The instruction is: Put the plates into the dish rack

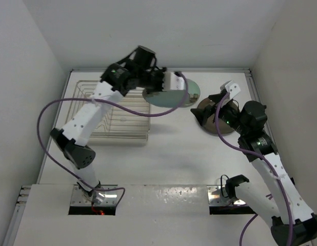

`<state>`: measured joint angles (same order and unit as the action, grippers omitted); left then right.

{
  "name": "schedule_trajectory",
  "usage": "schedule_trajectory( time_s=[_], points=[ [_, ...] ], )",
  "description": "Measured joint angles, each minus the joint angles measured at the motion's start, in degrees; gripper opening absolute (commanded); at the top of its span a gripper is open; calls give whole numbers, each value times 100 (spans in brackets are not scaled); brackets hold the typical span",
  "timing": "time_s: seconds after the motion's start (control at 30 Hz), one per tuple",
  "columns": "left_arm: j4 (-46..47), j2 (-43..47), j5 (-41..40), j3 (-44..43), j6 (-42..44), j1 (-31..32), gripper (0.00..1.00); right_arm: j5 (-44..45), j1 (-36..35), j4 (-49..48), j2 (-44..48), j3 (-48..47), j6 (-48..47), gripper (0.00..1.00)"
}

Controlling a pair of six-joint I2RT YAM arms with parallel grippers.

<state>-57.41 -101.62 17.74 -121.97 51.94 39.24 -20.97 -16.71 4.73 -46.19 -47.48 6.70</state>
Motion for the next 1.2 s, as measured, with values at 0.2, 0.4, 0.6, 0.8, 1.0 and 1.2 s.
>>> schedule_trajectory(
  time_s=[0.2, 0.4, 0.6, 0.8, 1.0, 1.2],
  points=[
    [-125, 927, 129, -46, 669, -1665, 0, 205, 0, -173, 229, 269, 0, 100],
    [-903, 1097, 544, -83, 1799, -3156, 0, 131, 0, -354, -291, 354, 72, 100],
    [-1836, 514, 1128, -160, 3029, -4242, 0, -39, -2, -579, -820, 352, 142, 100],
    [-2026, 105, 1296, -149, 4183, -4706, 0, -129, -4, -643, -1209, 299, 232, 100],
    [-2033, -74, 1600, -149, 4780, -4701, 0, -168, -9, -844, -1508, 236, 439, 100],
    [-1923, -455, 1816, -149, 5023, -4721, 0, -157, -37, -940, -1709, 155, 584, 100]
  ],
)
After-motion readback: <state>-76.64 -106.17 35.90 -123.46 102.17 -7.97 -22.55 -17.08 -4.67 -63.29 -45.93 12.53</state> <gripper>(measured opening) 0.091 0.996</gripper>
